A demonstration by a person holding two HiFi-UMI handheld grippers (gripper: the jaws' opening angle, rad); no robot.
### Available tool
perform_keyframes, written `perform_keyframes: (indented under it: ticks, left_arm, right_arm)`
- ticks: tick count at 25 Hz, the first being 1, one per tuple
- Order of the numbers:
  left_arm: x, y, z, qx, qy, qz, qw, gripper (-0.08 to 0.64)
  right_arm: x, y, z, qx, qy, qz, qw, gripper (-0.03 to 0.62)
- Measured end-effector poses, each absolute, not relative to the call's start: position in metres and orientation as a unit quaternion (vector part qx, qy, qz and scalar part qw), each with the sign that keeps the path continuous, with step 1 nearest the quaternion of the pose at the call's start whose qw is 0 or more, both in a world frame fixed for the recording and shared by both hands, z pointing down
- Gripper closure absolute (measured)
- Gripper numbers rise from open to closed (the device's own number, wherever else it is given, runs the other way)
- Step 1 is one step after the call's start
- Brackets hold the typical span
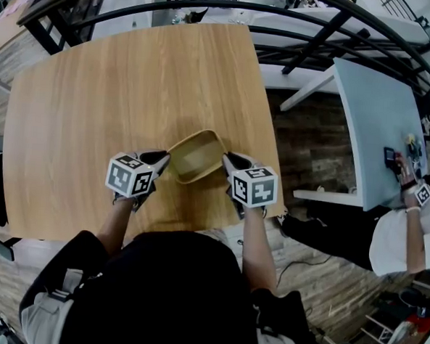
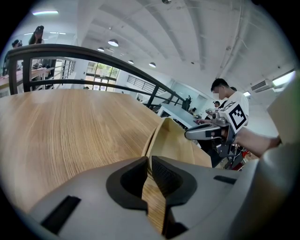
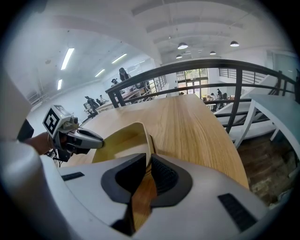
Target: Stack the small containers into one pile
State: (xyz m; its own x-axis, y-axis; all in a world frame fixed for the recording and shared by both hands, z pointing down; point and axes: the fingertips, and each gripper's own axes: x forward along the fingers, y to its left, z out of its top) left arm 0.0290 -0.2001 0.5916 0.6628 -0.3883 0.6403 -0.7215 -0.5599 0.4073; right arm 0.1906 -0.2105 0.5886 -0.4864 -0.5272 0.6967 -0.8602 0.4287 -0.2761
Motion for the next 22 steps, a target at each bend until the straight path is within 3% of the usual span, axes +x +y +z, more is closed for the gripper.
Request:
perform_keyframes:
  ticks: [22]
  left_arm:
    - [0.0314, -0.2003, 0.5909, 0.848, -0.333, 0.258, 0.323, 0.518]
  right_arm:
    - [0.1905, -0.2128, 0.5926, 0.426, -0.801, 0.277, 0.316, 0.552]
